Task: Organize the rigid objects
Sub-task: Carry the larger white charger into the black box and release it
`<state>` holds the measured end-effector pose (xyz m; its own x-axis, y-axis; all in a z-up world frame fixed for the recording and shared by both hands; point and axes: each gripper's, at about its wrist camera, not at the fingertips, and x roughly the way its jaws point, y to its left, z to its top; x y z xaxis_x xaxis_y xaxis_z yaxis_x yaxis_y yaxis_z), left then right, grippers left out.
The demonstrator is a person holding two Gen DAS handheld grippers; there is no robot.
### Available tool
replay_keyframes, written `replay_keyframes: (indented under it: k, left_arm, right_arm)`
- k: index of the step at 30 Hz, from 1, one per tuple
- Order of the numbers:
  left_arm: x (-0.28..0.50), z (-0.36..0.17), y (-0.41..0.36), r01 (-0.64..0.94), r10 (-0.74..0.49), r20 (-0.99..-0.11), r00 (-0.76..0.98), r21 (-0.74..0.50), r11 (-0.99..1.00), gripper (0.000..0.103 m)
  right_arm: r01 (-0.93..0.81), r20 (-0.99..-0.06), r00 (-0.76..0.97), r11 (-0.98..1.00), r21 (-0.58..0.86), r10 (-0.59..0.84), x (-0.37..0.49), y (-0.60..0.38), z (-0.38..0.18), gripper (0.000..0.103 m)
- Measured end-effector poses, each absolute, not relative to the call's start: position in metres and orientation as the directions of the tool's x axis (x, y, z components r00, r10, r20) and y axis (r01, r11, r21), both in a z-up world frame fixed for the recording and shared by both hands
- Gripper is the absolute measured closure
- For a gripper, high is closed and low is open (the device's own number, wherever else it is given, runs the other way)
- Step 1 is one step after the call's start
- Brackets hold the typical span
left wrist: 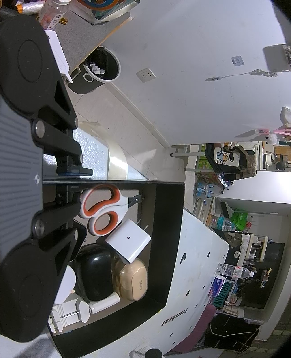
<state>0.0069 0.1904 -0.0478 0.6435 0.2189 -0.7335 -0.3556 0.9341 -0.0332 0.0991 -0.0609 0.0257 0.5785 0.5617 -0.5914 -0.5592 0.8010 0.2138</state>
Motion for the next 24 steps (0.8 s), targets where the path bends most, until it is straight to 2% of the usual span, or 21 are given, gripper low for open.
replay_keyframes:
  k: [7, 13, 19, 20, 22, 24]
  left_arm:
    - [0.007, -0.046, 0.191, -0.357, 0.222, -0.733, 0.643, -0.031, 0.933, 0.099]
    - [0.004, -0.046, 0.195, -0.352, 0.204, -0.73, 0.653, -0.053, 0.935, 0.098]
    - [0.003, -0.046, 0.198, -0.348, 0.19, -0.724, 0.663, -0.074, 0.934, 0.097]
    - [0.002, -0.046, 0.199, -0.348, 0.187, -0.724, 0.665, -0.078, 0.934, 0.097]
    - [0.003, -0.046, 0.2, -0.346, 0.182, -0.722, 0.667, -0.084, 0.934, 0.097]
    - [0.002, -0.047, 0.202, -0.345, 0.178, -0.722, 0.669, -0.089, 0.934, 0.097]
  right_arm:
    - [-0.57, -0.673, 0.383, 0.736, 0.367, 0.633, 0.097, -0.006, 0.019, 0.036]
    - [-0.56, -0.732, 0.277, 0.724, 0.403, 0.622, 0.101, 0.047, 0.011, 0.036]
    - [-0.572, -0.821, 0.175, 0.735, 0.364, 0.543, 0.11, 0.091, -0.004, 0.035]
    - [-0.562, -0.817, 0.159, 0.731, 0.386, 0.554, 0.113, 0.094, -0.007, 0.032]
    - [-0.542, -0.807, 0.167, 0.737, 0.404, 0.566, 0.116, 0.095, -0.007, 0.016]
    - [-0.533, -0.797, 0.211, 0.75, 0.392, 0.566, 0.114, 0.092, -0.003, 0.015]
